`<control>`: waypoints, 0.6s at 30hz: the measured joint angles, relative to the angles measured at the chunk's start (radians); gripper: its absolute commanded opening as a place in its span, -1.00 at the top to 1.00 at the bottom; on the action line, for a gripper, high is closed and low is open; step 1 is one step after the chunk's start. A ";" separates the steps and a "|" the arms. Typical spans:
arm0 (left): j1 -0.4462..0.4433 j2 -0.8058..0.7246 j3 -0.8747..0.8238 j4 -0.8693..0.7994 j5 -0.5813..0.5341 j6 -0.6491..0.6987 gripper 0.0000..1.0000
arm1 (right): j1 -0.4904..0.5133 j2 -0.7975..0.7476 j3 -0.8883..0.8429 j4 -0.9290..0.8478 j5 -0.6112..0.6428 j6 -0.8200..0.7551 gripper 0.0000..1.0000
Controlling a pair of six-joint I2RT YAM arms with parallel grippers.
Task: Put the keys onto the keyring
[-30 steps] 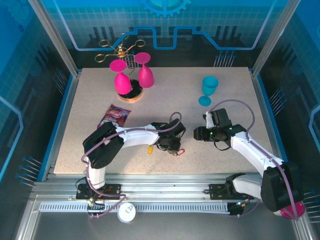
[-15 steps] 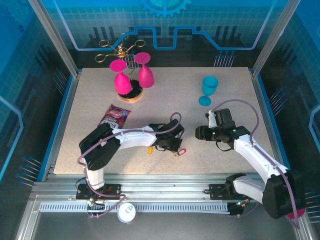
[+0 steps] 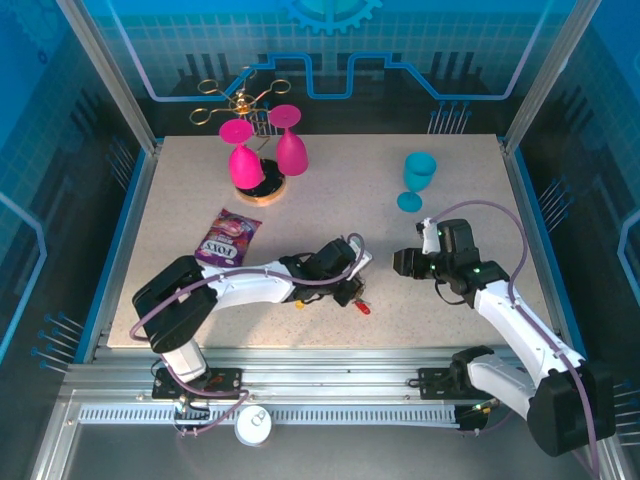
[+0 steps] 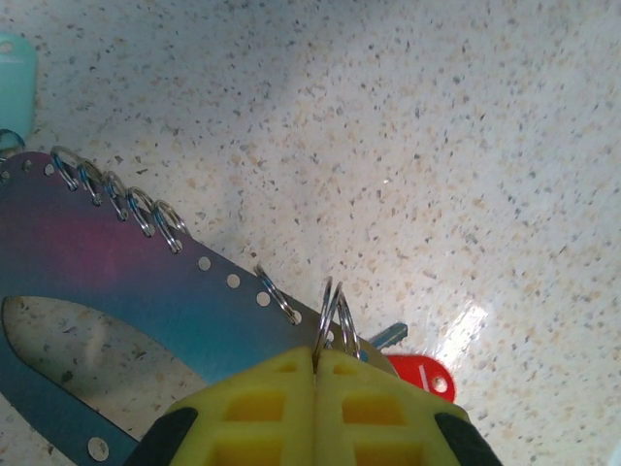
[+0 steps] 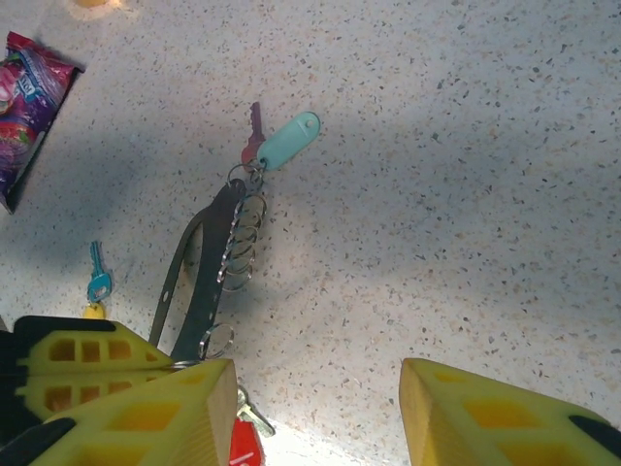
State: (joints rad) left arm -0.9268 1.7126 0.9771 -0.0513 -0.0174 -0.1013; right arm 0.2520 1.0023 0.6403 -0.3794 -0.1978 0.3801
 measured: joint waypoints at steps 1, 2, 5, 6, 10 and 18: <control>0.000 0.006 0.000 0.006 0.000 0.015 1.00 | 0.000 0.000 0.000 0.002 -0.001 0.000 0.03; 0.000 0.015 0.000 0.015 0.000 0.033 1.00 | 0.000 0.000 -0.002 0.006 -0.003 0.000 0.03; 0.000 0.041 0.000 0.030 0.000 0.080 1.00 | 0.000 0.000 -0.008 0.006 -0.005 0.000 0.03; 0.000 0.048 0.000 0.030 0.000 0.094 1.00 | 0.000 0.001 -0.010 0.006 -0.005 0.000 0.03; 0.000 0.067 0.000 0.027 0.008 0.151 1.00 | -0.001 0.001 -0.015 0.006 -0.005 0.000 0.03; -0.002 0.109 0.013 -0.007 0.023 0.222 1.00 | -0.005 0.005 -0.019 0.006 -0.003 0.001 0.04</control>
State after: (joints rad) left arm -0.9291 1.8217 0.9905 -0.0582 0.0059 0.1204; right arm 0.2474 1.0073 0.6212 -0.3733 -0.2012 0.3813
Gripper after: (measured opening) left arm 0.049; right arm 0.484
